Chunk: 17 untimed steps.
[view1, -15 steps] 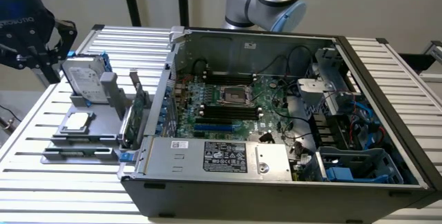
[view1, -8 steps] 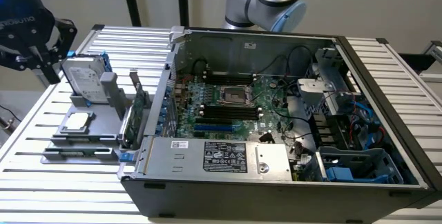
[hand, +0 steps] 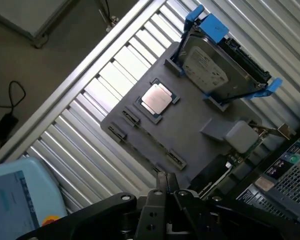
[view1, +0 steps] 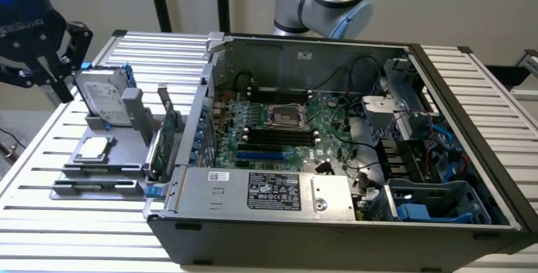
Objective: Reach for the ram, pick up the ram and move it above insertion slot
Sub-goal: 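Pick up the ram and move it above insertion slot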
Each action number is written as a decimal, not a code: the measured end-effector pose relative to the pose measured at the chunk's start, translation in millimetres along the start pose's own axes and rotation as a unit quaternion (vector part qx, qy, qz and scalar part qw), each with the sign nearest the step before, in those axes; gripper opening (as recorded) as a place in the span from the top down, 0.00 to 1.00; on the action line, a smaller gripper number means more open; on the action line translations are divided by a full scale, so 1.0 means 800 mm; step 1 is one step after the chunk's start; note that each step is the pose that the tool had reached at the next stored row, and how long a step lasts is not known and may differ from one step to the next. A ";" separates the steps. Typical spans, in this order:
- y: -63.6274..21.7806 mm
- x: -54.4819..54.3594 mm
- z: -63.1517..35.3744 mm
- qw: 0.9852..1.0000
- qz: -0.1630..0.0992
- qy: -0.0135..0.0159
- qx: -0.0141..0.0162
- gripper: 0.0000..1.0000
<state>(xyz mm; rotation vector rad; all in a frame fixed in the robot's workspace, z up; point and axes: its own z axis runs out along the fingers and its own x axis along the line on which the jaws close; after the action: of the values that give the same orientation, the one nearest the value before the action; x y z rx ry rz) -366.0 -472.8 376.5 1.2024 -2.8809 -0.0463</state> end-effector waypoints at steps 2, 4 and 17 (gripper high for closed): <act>0.000 0.000 0.000 1.000 -0.019 0.001 0.000 0.89; 0.000 0.000 0.000 0.999 -0.037 0.001 0.000 0.89; 0.000 0.000 0.002 0.988 -0.154 0.005 0.001 0.89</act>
<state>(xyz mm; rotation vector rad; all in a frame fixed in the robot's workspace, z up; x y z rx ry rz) -366.0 -472.8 375.3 1.6301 -2.6574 -0.0410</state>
